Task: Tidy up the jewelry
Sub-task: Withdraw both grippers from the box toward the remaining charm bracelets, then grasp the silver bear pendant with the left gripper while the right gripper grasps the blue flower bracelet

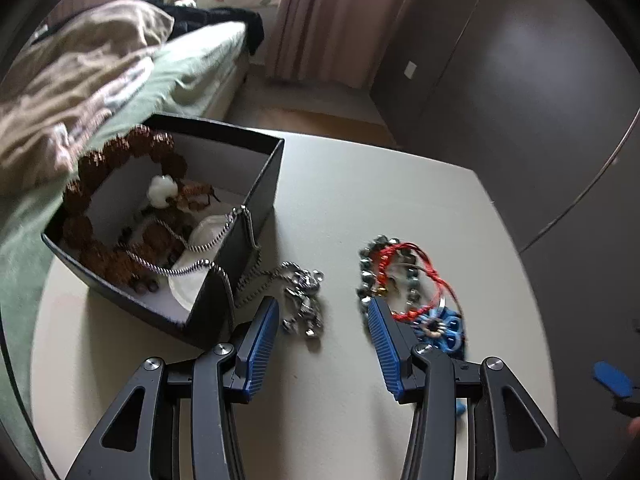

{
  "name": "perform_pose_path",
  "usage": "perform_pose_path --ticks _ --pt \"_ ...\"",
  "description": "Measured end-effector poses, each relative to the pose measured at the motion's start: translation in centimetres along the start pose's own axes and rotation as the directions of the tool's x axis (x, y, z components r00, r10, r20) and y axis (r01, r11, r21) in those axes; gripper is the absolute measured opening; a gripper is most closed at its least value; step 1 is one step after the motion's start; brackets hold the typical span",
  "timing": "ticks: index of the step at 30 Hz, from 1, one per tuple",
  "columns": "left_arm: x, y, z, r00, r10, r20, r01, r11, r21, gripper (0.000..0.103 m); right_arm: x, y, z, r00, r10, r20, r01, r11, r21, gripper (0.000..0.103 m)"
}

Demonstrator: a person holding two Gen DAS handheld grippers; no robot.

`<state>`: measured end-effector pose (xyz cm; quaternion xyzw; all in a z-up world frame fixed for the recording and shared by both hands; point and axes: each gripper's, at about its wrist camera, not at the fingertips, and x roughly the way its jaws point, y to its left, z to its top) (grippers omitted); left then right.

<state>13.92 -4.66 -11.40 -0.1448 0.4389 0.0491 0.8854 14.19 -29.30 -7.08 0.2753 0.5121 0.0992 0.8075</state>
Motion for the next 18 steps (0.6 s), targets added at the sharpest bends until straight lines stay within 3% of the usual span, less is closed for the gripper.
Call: perform_pose_path --ticks 12,17,18 --pt "2.1 -1.7 -0.4 0.982 0.186 0.043 -0.190 0.970 0.153 0.042 -0.1 -0.4 0.3 1.000 0.010 -0.006 -0.010 1.000 0.009 0.103" --pt "2.3 -1.4 -0.1 0.985 0.172 0.025 -0.174 0.971 0.166 0.037 0.3 -0.2 0.2 1.000 0.003 -0.020 -0.003 1.000 -0.012 0.103" --pt "2.3 -1.4 0.0 0.986 0.167 0.020 -0.168 0.970 0.174 0.029 0.4 -0.1 0.2 1.000 0.000 -0.024 0.000 1.000 -0.017 0.103"
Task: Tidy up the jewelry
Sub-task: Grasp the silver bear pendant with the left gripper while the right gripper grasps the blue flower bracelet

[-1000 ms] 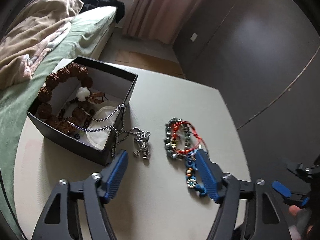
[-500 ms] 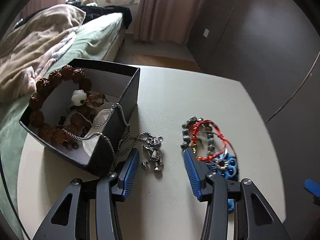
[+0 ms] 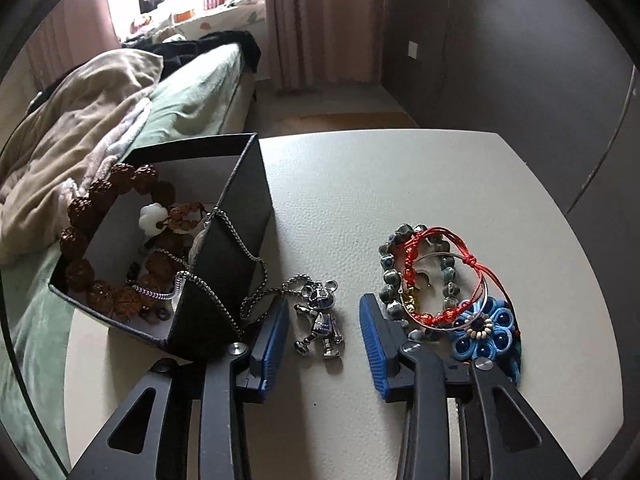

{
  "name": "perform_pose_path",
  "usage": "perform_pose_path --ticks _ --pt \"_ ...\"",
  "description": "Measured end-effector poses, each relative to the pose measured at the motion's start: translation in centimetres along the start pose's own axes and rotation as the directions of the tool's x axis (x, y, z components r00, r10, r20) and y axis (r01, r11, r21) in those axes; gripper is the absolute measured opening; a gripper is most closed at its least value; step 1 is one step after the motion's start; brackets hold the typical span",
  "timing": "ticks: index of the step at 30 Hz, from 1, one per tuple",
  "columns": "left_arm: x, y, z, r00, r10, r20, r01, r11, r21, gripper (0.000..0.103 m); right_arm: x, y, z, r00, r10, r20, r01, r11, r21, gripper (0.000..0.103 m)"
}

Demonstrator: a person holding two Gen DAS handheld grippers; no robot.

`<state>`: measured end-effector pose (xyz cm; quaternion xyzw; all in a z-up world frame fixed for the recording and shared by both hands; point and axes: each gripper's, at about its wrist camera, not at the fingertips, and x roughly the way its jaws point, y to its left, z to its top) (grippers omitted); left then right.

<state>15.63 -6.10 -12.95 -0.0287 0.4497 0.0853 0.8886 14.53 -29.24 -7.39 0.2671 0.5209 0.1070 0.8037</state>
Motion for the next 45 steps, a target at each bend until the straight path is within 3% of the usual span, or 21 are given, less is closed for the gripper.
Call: perform_pose_path --ticks 2,8,15,25,34,36,38,42,45 --pt "0.0 0.1 0.0 1.000 -0.003 -0.008 0.003 1.000 0.008 0.019 0.3 0.3 -0.1 1.000 -0.008 -0.009 0.007 1.000 -0.016 0.103" --pt "-0.5 1.0 -0.2 0.995 -0.080 -0.050 0.079 0.997 -0.021 0.018 1.1 1.0 -0.6 0.999 -0.019 -0.029 0.018 0.999 -0.048 0.103" --pt "-2.5 2.2 -0.3 0.972 -0.218 -0.082 0.213 0.975 -0.065 0.013 2.3 1.6 -1.1 0.998 -0.023 -0.061 0.018 0.997 -0.075 0.101" --pt "-6.3 4.5 1.4 0.946 -0.322 -0.024 0.317 0.941 -0.122 0.013 6.1 3.2 -2.7 0.985 -0.091 -0.149 0.067 0.985 -0.158 0.067" --pt "-10.2 7.7 3.6 0.923 -0.376 0.082 0.385 0.907 -0.172 0.013 9.3 4.8 -3.6 0.964 -0.202 -0.171 0.154 0.954 -0.259 0.049" --pt "-11.0 8.4 4.1 0.918 -0.382 0.107 0.396 0.901 -0.177 0.013 9.4 5.4 -3.9 0.961 -0.229 -0.153 0.177 0.939 -0.293 0.046" --pt "-11.8 9.2 4.7 0.914 -0.383 0.132 0.403 0.897 -0.185 0.013 9.7 5.9 -4.3 0.955 -0.257 -0.146 0.198 0.923 -0.330 0.038" --pt "-13.2 10.7 5.3 0.907 -0.384 0.171 0.414 0.887 -0.205 0.013 10.1 7.0 -5.0 0.941 -0.324 -0.094 0.264 0.880 -0.394 0.035" --pt "-13.6 11.7 5.7 0.904 -0.383 0.189 0.419 0.882 -0.218 0.013 10.4 7.8 -5.4 0.919 -0.393 -0.038 0.336 0.827 -0.450 0.019"
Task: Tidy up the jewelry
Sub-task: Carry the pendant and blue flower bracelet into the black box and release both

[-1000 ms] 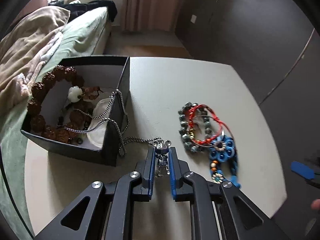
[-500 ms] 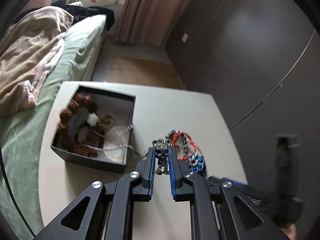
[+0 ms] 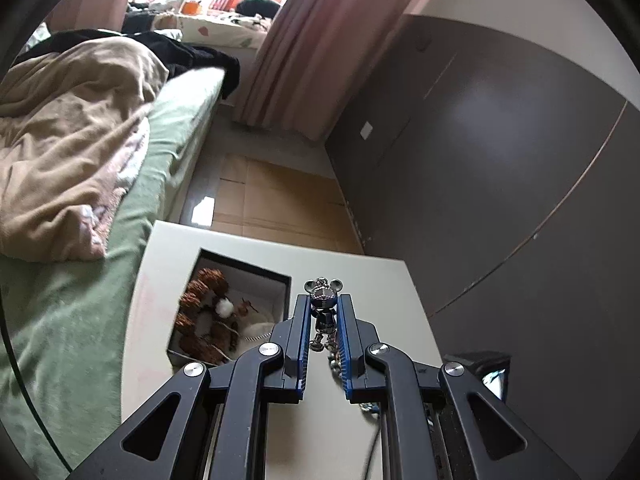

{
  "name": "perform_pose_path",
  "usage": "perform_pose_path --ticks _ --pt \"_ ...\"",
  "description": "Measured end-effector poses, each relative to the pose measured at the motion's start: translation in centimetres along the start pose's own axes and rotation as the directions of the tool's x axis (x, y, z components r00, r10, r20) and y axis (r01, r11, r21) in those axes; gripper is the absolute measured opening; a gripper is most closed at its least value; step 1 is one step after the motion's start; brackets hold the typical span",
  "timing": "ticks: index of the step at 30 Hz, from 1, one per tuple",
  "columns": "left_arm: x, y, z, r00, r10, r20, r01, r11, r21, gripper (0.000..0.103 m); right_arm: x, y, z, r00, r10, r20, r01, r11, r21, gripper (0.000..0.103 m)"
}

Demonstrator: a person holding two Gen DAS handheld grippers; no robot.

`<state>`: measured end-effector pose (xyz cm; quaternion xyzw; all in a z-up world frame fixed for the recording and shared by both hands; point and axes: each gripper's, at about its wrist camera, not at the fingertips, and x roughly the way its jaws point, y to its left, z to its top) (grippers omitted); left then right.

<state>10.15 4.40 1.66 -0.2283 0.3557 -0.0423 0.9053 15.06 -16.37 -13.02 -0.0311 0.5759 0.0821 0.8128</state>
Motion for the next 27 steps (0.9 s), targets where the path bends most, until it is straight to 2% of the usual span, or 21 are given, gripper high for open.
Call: perform_pose_path --ticks 1,3,6,12,19,25,27 --pt "-0.3 0.2 0.2 1.000 -0.002 0.006 0.002 1.000 -0.004 0.013 0.0 0.3 0.0 1.000 -0.029 0.005 0.029 0.999 -0.028 0.013" --pt "-0.7 0.4 0.4 1.000 -0.007 0.016 0.007 1.000 -0.011 0.013 -0.1 0.5 0.1 1.000 -0.023 0.001 0.023 0.998 -0.058 0.009" --pt "-1.2 0.8 0.9 0.999 -0.012 0.029 0.013 1.000 -0.018 0.013 -0.7 -0.8 0.3 0.999 0.047 0.001 -0.047 0.999 -0.012 0.008" --pt "-2.4 1.7 1.8 0.998 -0.026 0.059 0.029 0.999 -0.040 0.013 -3.9 -3.8 0.9 0.986 0.139 0.087 -0.146 0.987 0.072 0.008" --pt "-3.5 2.1 2.7 0.995 -0.039 0.091 0.043 0.998 -0.043 0.013 -6.6 -5.0 1.4 0.953 0.242 0.182 -0.267 0.956 0.125 0.008" --pt "-2.5 2.6 2.7 0.997 -0.032 0.071 0.035 0.998 -0.053 0.013 -7.9 -3.8 2.6 0.919 0.299 0.259 -0.340 0.932 0.130 0.008" --pt "-1.7 2.8 2.6 0.998 -0.029 0.051 0.032 0.998 -0.058 0.013 -8.4 -3.4 2.8 0.901 0.331 0.281 -0.375 0.919 0.119 0.008"
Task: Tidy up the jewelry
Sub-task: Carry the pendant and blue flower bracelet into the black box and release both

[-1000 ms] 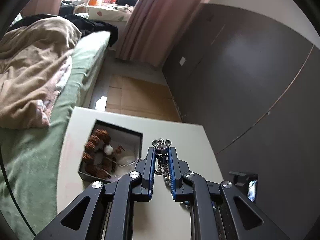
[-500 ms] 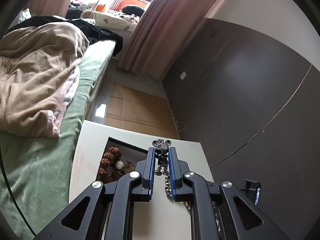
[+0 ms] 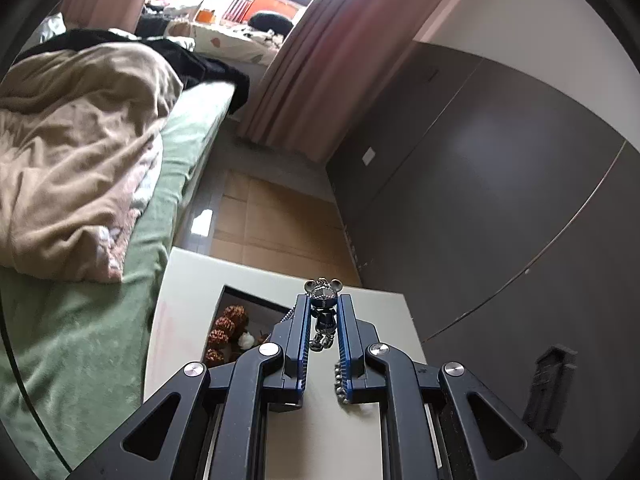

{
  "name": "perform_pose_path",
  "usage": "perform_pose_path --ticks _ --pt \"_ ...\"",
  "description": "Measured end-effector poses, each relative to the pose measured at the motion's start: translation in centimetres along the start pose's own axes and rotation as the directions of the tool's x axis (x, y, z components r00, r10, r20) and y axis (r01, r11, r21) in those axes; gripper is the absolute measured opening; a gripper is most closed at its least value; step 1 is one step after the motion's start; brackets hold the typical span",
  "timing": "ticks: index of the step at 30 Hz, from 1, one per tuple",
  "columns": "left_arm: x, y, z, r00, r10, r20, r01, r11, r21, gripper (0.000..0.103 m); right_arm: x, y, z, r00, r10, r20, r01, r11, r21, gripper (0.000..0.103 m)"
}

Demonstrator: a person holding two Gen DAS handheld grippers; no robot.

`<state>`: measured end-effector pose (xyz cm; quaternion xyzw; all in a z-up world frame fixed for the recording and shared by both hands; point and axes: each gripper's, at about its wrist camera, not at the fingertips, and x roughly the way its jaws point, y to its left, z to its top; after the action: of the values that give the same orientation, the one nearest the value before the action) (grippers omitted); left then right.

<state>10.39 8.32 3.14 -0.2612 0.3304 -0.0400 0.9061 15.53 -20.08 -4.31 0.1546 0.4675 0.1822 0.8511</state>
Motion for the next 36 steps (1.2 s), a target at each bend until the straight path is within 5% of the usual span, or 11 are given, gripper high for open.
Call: perform_pose_path --ticks 13,15,18,34,36 --pt "4.9 1.9 -1.4 0.988 -0.030 -0.149 0.020 0.998 -0.065 0.020 0.4 3.7 1.0 0.986 0.161 0.040 -0.160 0.987 -0.034 0.008" --pt "5.0 2.3 -1.2 0.988 -0.034 -0.154 0.022 0.996 -0.084 0.052 0.8 4.5 1.0 0.982 0.185 0.039 -0.183 0.982 -0.043 0.008" --pt "4.0 3.2 -0.8 0.995 -0.027 -0.100 0.015 0.993 -0.115 0.075 1.1 5.5 1.1 0.975 0.220 0.039 -0.218 0.974 -0.055 0.008" --pt "1.1 6.8 0.8 0.999 0.002 -0.042 -0.009 0.984 -0.179 0.075 5.5 11.6 0.7 0.943 0.330 0.037 -0.325 0.941 -0.098 0.009" --pt "1.0 7.0 0.8 0.999 0.003 -0.042 -0.011 0.983 -0.184 0.075 6.7 12.1 0.5 0.943 0.332 -0.015 -0.332 0.938 -0.099 0.014"
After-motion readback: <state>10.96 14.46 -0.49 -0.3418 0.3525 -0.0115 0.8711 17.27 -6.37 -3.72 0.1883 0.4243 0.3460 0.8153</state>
